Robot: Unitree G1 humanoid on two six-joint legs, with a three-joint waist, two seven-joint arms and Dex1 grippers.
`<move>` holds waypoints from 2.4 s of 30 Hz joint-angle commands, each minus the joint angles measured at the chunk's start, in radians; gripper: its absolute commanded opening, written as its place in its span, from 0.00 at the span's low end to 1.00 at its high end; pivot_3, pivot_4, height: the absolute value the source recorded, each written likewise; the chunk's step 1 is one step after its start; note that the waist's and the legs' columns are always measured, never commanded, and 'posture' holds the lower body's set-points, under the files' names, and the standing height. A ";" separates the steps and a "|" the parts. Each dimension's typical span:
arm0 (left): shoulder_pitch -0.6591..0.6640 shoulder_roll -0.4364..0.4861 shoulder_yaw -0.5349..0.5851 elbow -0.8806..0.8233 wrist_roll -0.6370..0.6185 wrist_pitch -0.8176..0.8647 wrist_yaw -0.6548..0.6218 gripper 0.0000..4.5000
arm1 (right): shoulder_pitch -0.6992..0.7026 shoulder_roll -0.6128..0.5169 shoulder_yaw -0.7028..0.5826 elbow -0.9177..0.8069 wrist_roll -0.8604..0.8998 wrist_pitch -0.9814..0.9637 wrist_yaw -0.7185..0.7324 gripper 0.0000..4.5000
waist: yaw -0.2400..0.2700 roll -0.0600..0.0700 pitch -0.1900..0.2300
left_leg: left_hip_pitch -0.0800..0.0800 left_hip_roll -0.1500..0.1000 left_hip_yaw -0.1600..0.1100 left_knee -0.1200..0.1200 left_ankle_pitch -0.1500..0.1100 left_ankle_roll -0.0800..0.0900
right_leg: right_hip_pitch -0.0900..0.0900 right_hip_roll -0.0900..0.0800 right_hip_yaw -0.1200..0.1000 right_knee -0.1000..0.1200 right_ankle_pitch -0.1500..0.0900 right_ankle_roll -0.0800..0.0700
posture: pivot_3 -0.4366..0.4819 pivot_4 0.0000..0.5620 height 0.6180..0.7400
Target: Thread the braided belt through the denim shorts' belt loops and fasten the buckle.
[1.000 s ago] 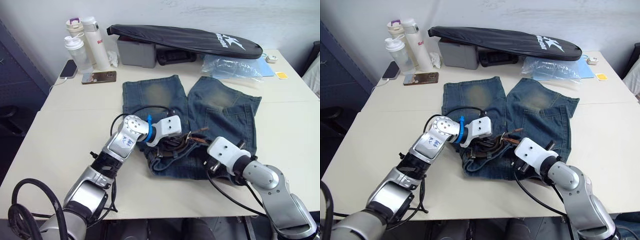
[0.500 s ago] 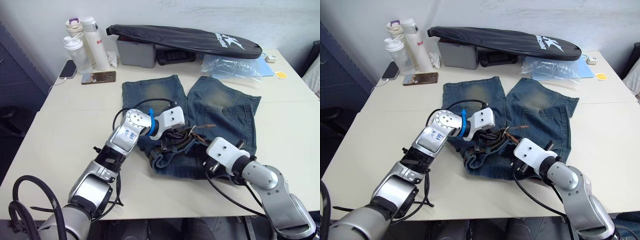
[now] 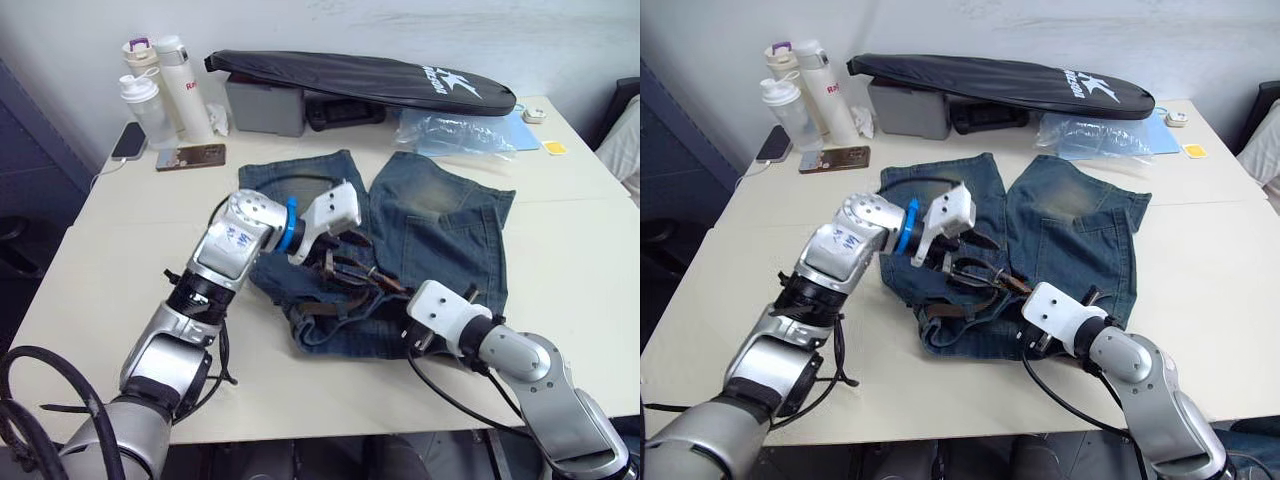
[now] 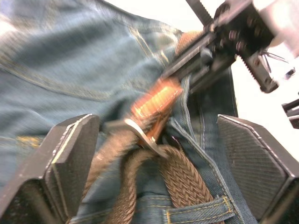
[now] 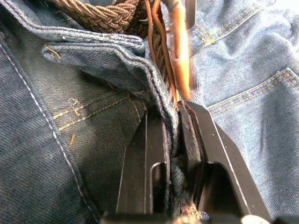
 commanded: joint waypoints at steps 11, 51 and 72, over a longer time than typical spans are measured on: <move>0.038 0.087 -0.052 -0.048 0.024 -0.123 0.022 0.98 | -0.017 -0.001 0.009 -0.037 0.011 -0.018 0.021 0.00 | 0.000 0.000 0.000 | 0.000 0.000 0.000 0.000 0.000 0.000 | 0.000 0.000 0.001 0.000 0.000 0.000 | 0.48 0.27 1.00; 0.191 0.223 -0.138 -0.143 -0.042 -0.101 -0.097 0.07 | -0.056 -0.239 -0.605 -0.222 0.689 0.333 0.356 1.00 | 0.003 0.000 -0.001 | 0.003 0.000 -0.003 0.001 -0.005 0.008 | 0.001 0.000 0.010 0.001 0.000 -0.001 | 0.48 0.27 1.00; 0.340 0.212 -0.197 -0.176 0.047 -0.099 0.008 0.00 | -0.228 -0.187 -0.194 -0.134 0.705 0.387 0.101 1.00 | -0.001 -0.001 -0.006 | 0.003 0.001 -0.003 0.002 -0.006 0.010 | 0.001 0.000 0.015 0.000 -0.001 -0.002 | 0.48 0.27 1.00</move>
